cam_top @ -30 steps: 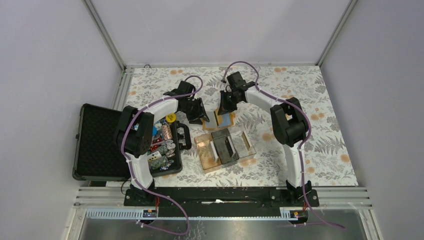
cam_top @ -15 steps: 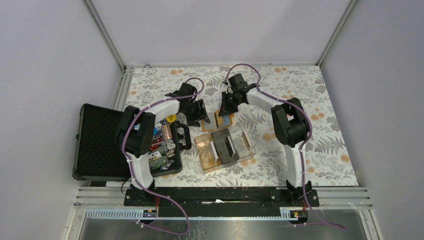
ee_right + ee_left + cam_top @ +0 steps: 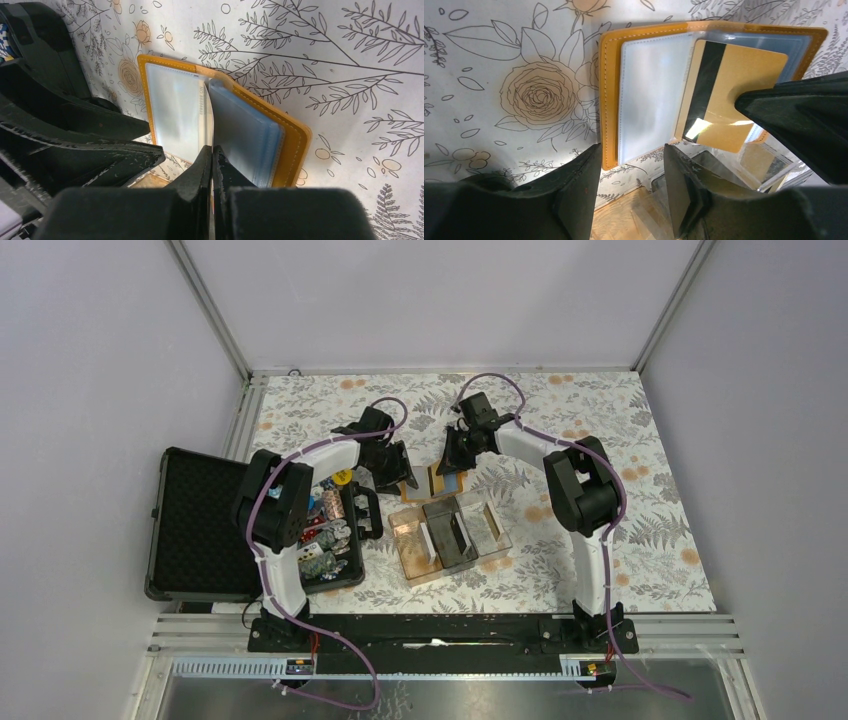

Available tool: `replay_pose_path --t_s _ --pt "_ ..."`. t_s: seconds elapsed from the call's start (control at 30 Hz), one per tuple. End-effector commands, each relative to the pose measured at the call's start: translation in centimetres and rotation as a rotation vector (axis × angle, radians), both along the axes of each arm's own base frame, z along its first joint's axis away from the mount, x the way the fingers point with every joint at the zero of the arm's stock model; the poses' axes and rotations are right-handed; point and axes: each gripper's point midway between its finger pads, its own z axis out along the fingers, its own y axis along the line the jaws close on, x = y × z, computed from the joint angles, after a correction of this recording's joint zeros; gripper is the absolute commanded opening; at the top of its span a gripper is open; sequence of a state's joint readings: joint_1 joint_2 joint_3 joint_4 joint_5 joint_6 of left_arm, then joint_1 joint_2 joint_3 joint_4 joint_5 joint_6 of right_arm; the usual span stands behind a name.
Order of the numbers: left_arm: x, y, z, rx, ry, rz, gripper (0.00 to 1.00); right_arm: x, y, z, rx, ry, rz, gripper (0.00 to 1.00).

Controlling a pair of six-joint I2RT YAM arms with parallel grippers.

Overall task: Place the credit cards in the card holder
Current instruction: Insert the credit card into the card holder.

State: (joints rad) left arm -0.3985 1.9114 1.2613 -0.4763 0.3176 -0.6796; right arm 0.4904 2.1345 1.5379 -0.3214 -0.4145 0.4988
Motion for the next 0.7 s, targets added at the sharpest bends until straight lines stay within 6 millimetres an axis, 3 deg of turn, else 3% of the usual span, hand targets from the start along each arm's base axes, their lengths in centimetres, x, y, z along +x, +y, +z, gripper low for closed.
replay_pose_path --t_s 0.0,0.67 --pt "0.5 -0.7 -0.4 -0.010 -0.007 -0.007 0.49 -0.3 0.1 0.9 0.019 -0.001 -0.037 0.00" --pt "0.6 -0.8 -0.8 0.002 -0.009 -0.020 0.38 -0.9 0.4 -0.7 0.028 0.033 -0.035 0.00"
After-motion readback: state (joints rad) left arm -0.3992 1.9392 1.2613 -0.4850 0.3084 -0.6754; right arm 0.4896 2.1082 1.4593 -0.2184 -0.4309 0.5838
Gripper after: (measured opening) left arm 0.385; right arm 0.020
